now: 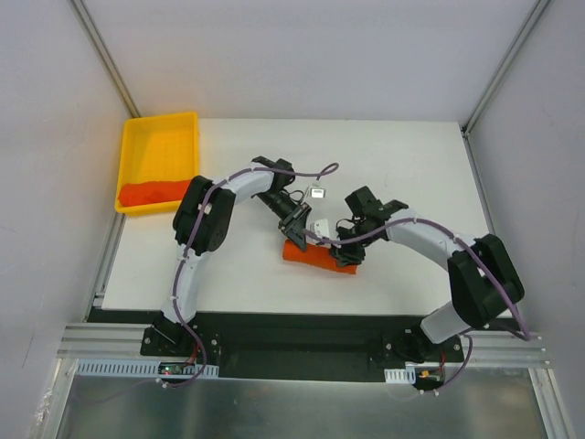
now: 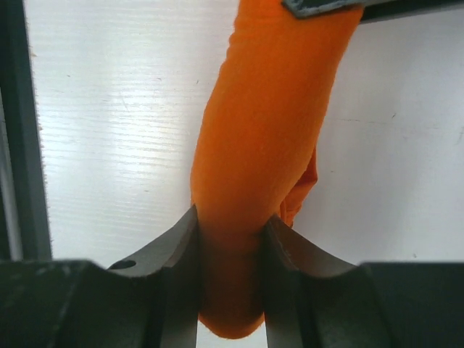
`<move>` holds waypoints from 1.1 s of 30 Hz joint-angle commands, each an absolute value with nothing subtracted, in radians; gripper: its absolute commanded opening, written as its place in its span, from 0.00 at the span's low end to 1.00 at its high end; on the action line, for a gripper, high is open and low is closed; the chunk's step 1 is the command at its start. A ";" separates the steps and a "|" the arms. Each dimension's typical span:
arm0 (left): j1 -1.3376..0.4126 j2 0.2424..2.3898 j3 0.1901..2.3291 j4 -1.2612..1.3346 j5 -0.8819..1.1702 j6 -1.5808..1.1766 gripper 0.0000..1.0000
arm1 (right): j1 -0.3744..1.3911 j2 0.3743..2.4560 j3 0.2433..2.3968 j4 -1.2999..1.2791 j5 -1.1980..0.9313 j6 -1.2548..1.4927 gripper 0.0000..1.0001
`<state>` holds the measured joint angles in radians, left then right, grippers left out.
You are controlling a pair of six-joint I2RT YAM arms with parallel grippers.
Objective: Roll the t-shirts
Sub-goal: Roll the T-shirt to the center of the board, then pick up the T-shirt from the center of the board.
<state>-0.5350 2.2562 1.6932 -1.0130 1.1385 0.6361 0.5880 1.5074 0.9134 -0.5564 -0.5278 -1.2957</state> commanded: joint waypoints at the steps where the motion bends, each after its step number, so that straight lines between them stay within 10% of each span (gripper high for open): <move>1: -0.442 2.243 1.796 -1.017 1.125 0.512 0.24 | 0.503 1.614 1.020 -0.902 -0.679 -1.322 0.20; 17: -0.690 1.596 1.157 -0.257 0.519 0.845 0.54 | 0.252 1.948 1.226 -1.161 -0.854 -1.244 0.17; 33: -0.983 1.723 1.071 0.210 0.494 0.919 0.63 | 0.176 2.146 1.347 -1.381 -0.994 -1.279 0.15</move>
